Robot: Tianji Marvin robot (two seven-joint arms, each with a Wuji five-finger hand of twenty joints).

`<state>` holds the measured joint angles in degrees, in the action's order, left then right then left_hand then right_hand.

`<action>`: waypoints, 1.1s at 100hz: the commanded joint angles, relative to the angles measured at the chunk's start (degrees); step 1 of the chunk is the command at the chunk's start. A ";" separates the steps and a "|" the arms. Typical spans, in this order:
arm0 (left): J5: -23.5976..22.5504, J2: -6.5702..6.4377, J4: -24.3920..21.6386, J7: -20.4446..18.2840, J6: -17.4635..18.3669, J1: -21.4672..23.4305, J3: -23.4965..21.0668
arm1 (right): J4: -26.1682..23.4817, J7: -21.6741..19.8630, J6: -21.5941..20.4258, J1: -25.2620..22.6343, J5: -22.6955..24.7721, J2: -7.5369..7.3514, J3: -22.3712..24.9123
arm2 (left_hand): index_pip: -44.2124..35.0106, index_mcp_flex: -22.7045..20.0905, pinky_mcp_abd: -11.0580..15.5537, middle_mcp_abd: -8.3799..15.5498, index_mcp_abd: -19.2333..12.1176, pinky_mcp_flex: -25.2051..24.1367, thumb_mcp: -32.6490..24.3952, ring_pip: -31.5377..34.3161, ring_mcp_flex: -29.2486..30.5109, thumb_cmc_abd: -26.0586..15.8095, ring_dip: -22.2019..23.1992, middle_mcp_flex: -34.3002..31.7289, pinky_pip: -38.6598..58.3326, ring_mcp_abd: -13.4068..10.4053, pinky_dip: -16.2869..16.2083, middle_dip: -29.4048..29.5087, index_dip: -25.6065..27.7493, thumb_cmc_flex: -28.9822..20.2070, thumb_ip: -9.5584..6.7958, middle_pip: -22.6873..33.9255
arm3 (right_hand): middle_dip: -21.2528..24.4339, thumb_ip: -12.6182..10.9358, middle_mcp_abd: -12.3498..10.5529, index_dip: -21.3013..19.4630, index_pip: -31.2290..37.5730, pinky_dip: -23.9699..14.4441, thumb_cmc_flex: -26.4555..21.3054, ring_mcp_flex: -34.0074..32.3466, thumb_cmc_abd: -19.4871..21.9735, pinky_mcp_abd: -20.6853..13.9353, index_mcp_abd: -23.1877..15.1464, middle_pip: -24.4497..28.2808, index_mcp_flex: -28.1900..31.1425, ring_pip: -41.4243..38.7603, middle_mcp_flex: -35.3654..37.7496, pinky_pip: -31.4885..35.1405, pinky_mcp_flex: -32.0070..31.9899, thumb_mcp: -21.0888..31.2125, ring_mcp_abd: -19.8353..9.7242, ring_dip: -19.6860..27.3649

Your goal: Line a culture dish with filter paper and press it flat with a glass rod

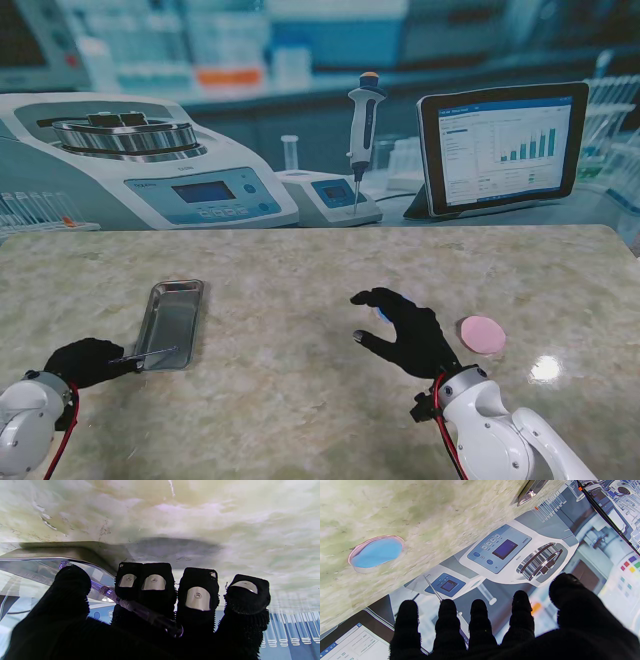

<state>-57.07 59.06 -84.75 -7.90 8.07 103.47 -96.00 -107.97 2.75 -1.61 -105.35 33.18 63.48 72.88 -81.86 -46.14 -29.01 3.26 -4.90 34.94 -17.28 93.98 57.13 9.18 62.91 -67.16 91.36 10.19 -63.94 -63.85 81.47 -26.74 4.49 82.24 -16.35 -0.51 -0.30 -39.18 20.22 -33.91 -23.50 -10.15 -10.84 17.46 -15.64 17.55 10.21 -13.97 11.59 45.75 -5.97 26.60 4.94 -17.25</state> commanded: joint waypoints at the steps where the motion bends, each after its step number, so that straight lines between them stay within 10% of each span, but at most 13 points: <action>1: -0.10 0.09 -0.49 -0.47 -0.47 0.40 0.22 | 0.17 -0.13 -0.04 -0.21 -0.20 0.24 -0.20 | 0.82 1.76 -0.33 1.86 -0.30 -1.23 2.16 -0.80 -1.61 -1.95 0.89 1.26 0.24 0.18 -0.28 0.92 -0.43 -0.70 0.16 -0.59 | 0.18 -0.84 -2.15 -1.04 -0.81 -0.36 0.91 1.47 1.44 -1.46 -0.89 -1.19 -1.71 1.48 -1.35 0.82 -0.65 -0.68 -1.55 0.29; 61: 0.00 0.09 -1.30 -1.58 -1.91 0.46 0.56 | 0.54 -0.29 -0.40 0.05 -0.83 0.26 -0.21 | 14.31 7.80 -1.24 -7.71 1.78 -7.62 17.96 -20.91 -11.94 -5.53 -8.88 10.36 -6.64 7.53 0.95 13.34 -23.15 -7.91 -1.70 -26.35 | 0.14 -0.90 -2.11 -1.14 -0.75 -0.40 0.94 1.30 1.50 -1.43 -0.92 -1.13 -1.67 1.45 -1.34 0.83 -0.63 -0.76 -1.46 0.28; 110: -0.47 0.50 -2.81 0.03 -4.26 1.07 0.16 | 0.59 -0.30 -0.70 0.07 -1.05 0.27 -0.17 | 32.82 7.31 -2.64 -10.04 5.88 -14.39 18.70 -46.95 -16.35 -5.75 -21.20 17.21 -17.77 8.60 13.82 33.18 -51.23 -6.30 -1.44 -50.93 | 0.05 -0.88 -2.22 -1.16 -0.72 -0.39 1.17 1.21 1.46 -1.33 -1.06 -0.98 -1.44 1.52 -1.35 0.78 -0.65 -0.72 -1.50 0.27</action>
<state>-57.33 59.37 -87.00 -7.75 4.64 104.15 -95.76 -107.50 2.56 -2.30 -105.00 32.35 63.48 72.88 -52.11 -39.32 -28.85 -5.18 -0.63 21.70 -0.12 49.96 42.42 5.19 43.50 -52.29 75.30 16.98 -53.12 -34.98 33.15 -33.32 3.93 37.43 -16.35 -0.52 -0.30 -39.18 20.22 -33.91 -23.49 -10.15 -10.84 17.46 -15.64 17.53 10.21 -13.97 11.59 45.75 -5.97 26.60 4.94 -17.25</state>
